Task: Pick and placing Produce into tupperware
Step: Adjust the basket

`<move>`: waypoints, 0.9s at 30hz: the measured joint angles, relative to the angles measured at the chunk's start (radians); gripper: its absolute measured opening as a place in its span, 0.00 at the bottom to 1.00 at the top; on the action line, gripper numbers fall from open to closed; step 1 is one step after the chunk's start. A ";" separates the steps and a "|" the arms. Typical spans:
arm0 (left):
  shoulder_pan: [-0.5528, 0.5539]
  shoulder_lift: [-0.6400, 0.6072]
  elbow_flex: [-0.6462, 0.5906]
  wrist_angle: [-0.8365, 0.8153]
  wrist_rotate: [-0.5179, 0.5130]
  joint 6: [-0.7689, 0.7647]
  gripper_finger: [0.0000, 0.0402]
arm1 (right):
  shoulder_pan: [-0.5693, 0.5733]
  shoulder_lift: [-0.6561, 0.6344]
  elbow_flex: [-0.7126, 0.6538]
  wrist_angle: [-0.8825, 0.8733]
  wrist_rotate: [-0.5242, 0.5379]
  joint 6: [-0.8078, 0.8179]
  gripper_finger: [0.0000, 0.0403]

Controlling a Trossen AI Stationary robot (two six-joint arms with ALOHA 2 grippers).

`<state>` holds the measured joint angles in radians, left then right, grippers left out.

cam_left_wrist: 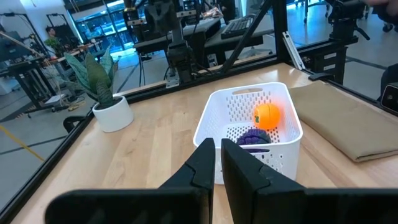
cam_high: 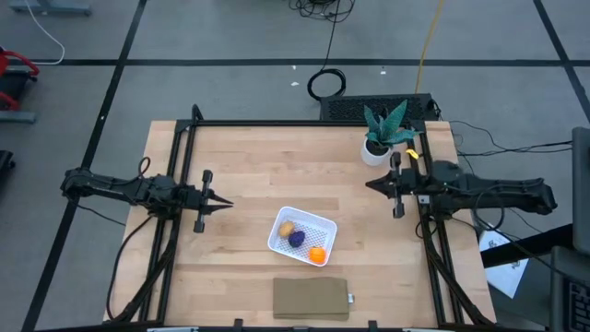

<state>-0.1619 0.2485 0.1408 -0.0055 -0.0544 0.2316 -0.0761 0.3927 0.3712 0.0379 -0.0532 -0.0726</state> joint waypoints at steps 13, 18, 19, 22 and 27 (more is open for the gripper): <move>0.000 0.000 0.000 -0.008 0.000 0.002 0.08 | 0.000 0.000 -0.099 0.063 -0.084 0.030 0.00; 0.000 0.000 0.000 -0.008 0.000 0.001 0.08 | 0.000 -0.005 -0.112 0.066 -0.086 0.021 0.00; 0.000 0.000 0.000 -0.010 0.000 0.000 0.08 | 0.000 -0.008 -0.117 0.074 -0.086 0.019 0.00; 0.000 0.000 0.000 -0.019 0.000 0.000 0.08 | 0.000 -0.024 -0.142 0.125 -0.095 0.022 0.00; 0.000 0.000 0.000 -0.021 -0.001 0.000 0.08 | 0.000 -0.063 -0.184 0.197 -0.138 0.032 0.00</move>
<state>-0.1622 0.2485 0.1407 -0.0267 -0.0549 0.2314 -0.0757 0.3301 0.1875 0.2345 -0.1913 -0.0408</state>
